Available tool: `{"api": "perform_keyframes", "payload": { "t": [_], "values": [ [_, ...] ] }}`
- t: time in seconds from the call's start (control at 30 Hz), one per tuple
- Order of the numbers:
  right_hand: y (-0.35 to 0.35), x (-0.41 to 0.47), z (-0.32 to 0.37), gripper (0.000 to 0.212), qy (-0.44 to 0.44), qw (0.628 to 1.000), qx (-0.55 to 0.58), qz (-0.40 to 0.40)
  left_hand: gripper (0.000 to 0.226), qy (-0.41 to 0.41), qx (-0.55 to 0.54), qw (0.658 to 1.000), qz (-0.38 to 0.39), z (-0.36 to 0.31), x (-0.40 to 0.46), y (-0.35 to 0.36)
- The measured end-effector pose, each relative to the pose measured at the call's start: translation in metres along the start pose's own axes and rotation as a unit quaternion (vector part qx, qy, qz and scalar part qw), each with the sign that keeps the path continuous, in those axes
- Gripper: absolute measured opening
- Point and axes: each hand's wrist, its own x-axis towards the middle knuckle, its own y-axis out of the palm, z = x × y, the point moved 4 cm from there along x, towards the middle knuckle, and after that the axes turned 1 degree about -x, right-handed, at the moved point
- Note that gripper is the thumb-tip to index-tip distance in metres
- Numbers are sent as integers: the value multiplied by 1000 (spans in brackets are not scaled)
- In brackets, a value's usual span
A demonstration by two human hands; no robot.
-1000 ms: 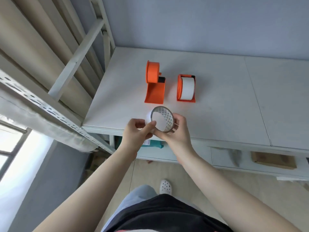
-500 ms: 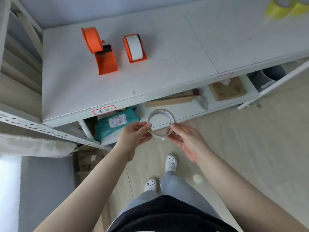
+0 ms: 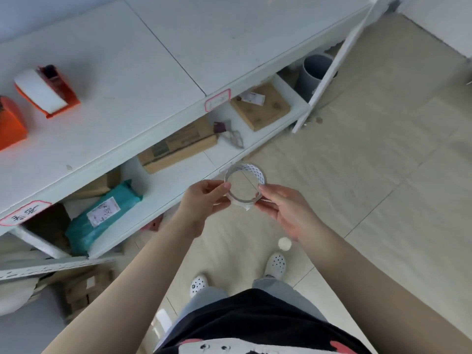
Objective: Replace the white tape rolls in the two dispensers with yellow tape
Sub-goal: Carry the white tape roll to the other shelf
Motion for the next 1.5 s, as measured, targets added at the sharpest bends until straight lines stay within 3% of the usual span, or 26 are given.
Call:
{"api": "perform_keyframes", "payload": {
  "t": [0.3,0.53,0.8,1.03,1.23,1.4,1.5],
  "values": [
    [-164,36,81,7,-11,999,4,-35,21,-12,38,998,50,-2,47,182],
    [-236,82,139,10,-24,998,22,-54,24,-18,76,994,75,-29,103,276],
    [-272,162,222,17,-16,995,38,-92,20,-30,96,990,102,-85,198,351],
    [-301,221,303,9,-18,994,51,-97,25,-11,128,982,140,-153,268,420],
    [-325,288,366,12,-7,997,26,-68,32,-7,111,987,113,-187,323,463],
    [-345,341,425,32,-4,997,-65,-29,34,9,67,994,86,-212,362,496],
    [-347,365,458,33,-15,996,-86,1,32,13,49,997,59,-231,378,508]
  ]
}}
